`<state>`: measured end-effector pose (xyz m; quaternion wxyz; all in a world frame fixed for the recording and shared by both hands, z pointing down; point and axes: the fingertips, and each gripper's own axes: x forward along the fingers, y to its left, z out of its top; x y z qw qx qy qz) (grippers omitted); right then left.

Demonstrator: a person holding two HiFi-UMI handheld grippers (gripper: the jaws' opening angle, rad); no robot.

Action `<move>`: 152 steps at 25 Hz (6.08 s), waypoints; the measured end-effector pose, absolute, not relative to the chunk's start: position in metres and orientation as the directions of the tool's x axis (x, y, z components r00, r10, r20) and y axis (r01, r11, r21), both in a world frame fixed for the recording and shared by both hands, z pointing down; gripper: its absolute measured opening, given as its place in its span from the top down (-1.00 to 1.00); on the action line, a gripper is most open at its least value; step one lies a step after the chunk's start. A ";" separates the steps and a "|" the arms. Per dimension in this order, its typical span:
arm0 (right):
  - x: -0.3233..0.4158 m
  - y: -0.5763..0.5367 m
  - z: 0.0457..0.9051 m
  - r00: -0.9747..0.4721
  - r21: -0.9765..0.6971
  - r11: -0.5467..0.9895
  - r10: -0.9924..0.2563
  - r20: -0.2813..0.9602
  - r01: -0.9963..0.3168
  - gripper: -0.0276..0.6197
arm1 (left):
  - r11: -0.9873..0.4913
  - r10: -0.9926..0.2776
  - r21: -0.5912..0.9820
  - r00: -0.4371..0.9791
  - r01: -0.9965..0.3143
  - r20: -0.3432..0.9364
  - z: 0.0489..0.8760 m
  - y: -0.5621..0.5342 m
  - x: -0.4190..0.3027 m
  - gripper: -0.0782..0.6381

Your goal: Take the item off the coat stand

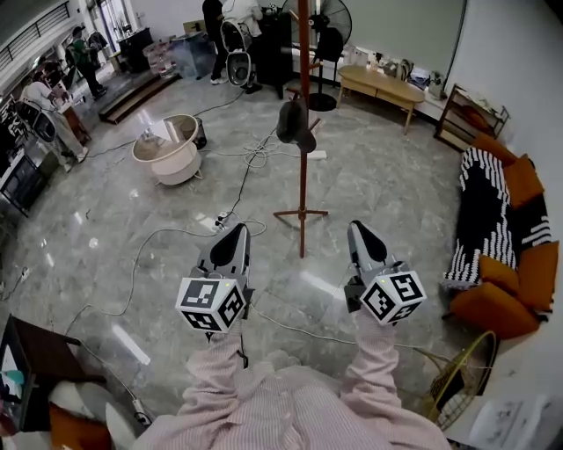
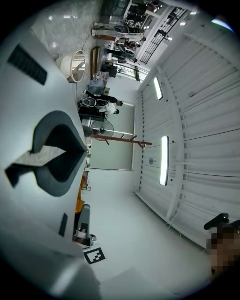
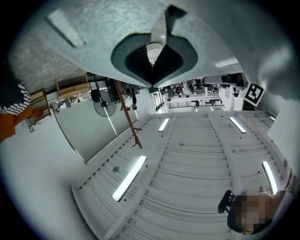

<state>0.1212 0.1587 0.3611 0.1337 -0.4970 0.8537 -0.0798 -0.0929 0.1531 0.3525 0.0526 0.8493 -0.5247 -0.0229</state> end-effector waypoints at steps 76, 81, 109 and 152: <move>0.075 -0.404 0.450 -0.540 -0.225 0.506 -0.833 0.120 -0.832 0.26 | -0.329 -0.912 0.238 0.373 -0.914 0.171 0.435 -0.362 -0.082 0.78; 0.070 -0.425 0.460 -0.533 -0.223 0.495 -0.831 0.161 -0.840 0.26 | -0.327 -0.904 0.251 0.379 -0.911 0.199 0.443 -0.383 -0.086 0.78; 0.065 -0.442 0.460 -0.448 -0.167 0.418 -0.863 0.235 -0.893 0.83 | -0.400 -0.856 0.274 0.463 -0.875 0.229 0.454 -0.422 -0.093 0.78; -0.021 -0.395 0.419 -0.561 -0.115 0.549 -0.817 0.131 -0.828 0.84 | -0.392 -0.889 0.228 0.431 -0.891 0.155 0.422 -0.378 -0.162 0.78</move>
